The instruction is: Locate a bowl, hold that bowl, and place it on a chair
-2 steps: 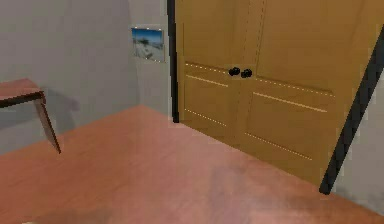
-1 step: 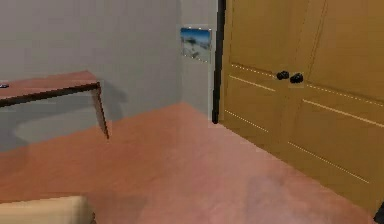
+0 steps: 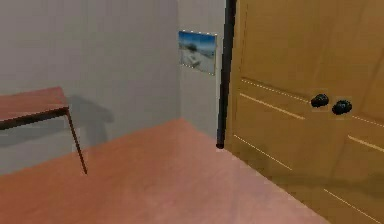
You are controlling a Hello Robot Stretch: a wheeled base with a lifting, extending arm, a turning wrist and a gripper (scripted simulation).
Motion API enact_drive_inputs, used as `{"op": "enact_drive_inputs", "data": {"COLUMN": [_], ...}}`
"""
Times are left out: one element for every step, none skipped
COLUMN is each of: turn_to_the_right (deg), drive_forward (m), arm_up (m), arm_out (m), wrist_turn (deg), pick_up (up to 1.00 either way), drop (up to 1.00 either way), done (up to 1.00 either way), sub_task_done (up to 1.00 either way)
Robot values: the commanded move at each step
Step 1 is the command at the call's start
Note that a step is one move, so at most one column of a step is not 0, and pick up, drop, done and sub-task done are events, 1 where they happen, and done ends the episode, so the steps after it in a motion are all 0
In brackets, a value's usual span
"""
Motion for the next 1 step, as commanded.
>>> {"op": "enact_drive_inputs", "data": {"turn_to_the_right": [45.0], "drive_forward": [0.0], "arm_up": [0.0], "arm_out": [0.0], "wrist_turn": [0.0], "pick_up": [0.0], "drop": [0.0], "done": [0.0], "sub_task_done": [0.0]}}
